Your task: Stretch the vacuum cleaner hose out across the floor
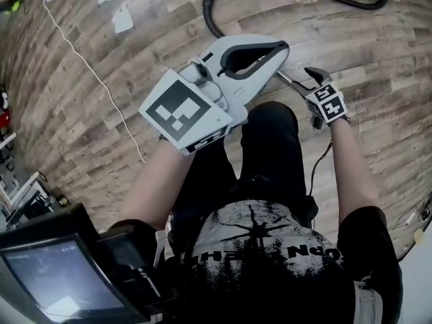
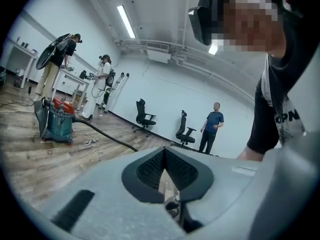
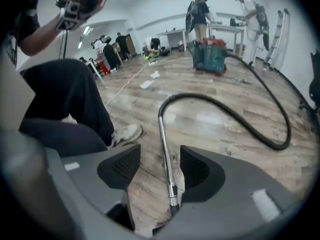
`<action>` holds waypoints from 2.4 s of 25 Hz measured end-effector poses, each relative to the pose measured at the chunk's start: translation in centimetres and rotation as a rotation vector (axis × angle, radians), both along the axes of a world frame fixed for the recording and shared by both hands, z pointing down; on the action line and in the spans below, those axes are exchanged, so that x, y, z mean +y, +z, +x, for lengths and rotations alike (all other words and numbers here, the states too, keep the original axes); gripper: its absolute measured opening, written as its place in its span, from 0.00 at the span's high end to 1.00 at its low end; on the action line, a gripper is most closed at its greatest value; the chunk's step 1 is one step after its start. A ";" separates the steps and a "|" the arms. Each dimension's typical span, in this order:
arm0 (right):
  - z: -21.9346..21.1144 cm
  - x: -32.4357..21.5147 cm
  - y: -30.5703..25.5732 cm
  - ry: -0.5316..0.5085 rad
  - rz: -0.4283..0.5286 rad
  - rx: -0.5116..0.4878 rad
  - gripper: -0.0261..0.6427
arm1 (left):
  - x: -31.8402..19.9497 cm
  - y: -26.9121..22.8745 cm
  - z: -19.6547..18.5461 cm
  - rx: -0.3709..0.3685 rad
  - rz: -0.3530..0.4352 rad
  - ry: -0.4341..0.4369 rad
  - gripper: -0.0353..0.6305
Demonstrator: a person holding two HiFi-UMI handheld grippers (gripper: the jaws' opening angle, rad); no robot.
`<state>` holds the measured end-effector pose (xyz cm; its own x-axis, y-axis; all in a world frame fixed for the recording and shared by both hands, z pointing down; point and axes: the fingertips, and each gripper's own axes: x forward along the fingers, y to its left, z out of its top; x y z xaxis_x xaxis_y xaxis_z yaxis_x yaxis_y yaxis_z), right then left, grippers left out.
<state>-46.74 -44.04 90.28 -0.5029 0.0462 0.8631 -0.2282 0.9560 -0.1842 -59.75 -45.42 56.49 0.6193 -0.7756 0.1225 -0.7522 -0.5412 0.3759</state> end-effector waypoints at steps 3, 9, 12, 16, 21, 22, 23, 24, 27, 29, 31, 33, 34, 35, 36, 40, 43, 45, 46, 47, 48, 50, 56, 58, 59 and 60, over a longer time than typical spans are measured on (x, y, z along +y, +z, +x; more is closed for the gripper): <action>1.3 1.0 10.9 -0.051 -0.022 0.094 0.59 | 0.5 4.4 -0.5 0.037 -0.003 -0.035 0.95; 2.5 1.3 23.0 -0.112 -0.048 0.206 0.61 | 3.2 7.9 -2.2 0.054 -0.047 -0.168 0.95; 2.2 1.7 26.3 -0.120 -0.077 0.228 0.61 | 4.5 8.6 -3.2 0.034 -0.062 -0.243 0.95; 2.2 3.9 31.2 -0.159 -0.144 0.320 0.65 | 5.8 10.8 -4.2 0.043 -0.082 -0.324 0.95; 0.3 2.7 32.1 -0.180 0.003 0.329 0.69 | 7.0 13.1 -5.6 0.034 -0.132 -0.363 0.95; -0.1 2.9 32.1 -0.178 0.019 0.314 0.69 | 7.0 13.1 -5.8 0.033 -0.137 -0.367 0.95; -0.2 3.0 32.1 -0.175 0.029 0.314 0.69 | 7.1 13.2 -6.0 0.032 -0.140 -0.370 0.95; -0.3 3.0 32.2 -0.173 0.035 0.319 0.69 | 7.1 13.2 -6.2 0.031 -0.143 -0.373 0.95; -0.6 2.9 32.4 -0.175 0.036 0.327 0.69 | 7.5 13.9 -6.4 0.024 -0.158 -0.384 0.95; -0.8 3.1 32.5 -0.182 0.024 0.325 0.69 | 7.9 14.8 -6.4 0.007 -0.177 -0.387 0.95; -0.7 3.1 32.5 -0.186 0.011 0.315 0.69 | 8.3 15.8 -6.1 -0.016 -0.206 -0.385 0.95; -0.5 2.9 32.1 -0.181 0.006 0.306 0.69 | 8.8 17.0 -5.7 -0.025 -0.254 -0.380 0.95; -0.5 2.8 31.8 -0.178 0.006 0.301 0.69 | 9.1 17.6 -5.4 -0.023 -0.284 -0.372 0.95; -0.6 2.6 31.4 -0.176 0.006 0.294 0.69 | 9.1 18.3 -5.3 -0.022 -0.310 -0.365 0.95; -0.7 2.4 30.9 -0.174 0.008 0.287 0.69 | 8.9 19.2 -5.4 -0.026 -0.333 -0.362 0.94; -1.5 1.0 28.7 -0.175 0.023 0.253 0.69 | 6.7 27.1 -7.4 -0.011 -0.484 -0.423 0.94; -1.7 0.3 27.1 -0.178 0.013 0.259 0.69 | 4.9 35.3 -6.6 0.196 -0.651 -0.459 0.80; -1.3 -0.2 26.2 -0.180 0.020 0.272 0.69 | 4.4 41.3 -5.6 0.303 -0.742 -0.490 0.75; -1.2 -0.5 25.7 -0.184 0.032 0.276 0.69 | 4.4 44.2 -5.1 0.344 -0.780 -0.508 0.71; -1.0 -0.5 25.2 -0.187 0.037 0.282 0.69 | 4.5 46.9 -4.5 0.390 -0.810 -0.528 0.69; -0.9 -0.4 24.9 -0.189 0.032 0.288 0.69 | 4.5 49.2 -4.1 0.442 -0.831 -0.548 0.66; -1.1 0.4 24.6 -0.185 -0.013 0.294 0.69 | 4.2 52.6 -3.4 0.567 -0.839 -0.588 0.61; -0.8 0.8 22.4 -0.208 -0.003 0.304 0.70 | -0.5 57.2 -0.4 0.929 -0.722 -0.665 0.51; -0.1 0.8 22.0 -0.216 -0.006 0.312 0.70 | -2.6 57.5 0.0 1.041 -0.654 -0.687 0.51; 0.1 0.7 21.8 -0.214 -0.007 0.312 0.70 | -3.4 57.5 -0.1 1.095 -0.626 -0.704 0.52; 0.1 0.5 21.6 -0.214 -0.002 0.309 0.70 | -4.0 57.5 -0.3 1.143 -0.604 -0.725 0.63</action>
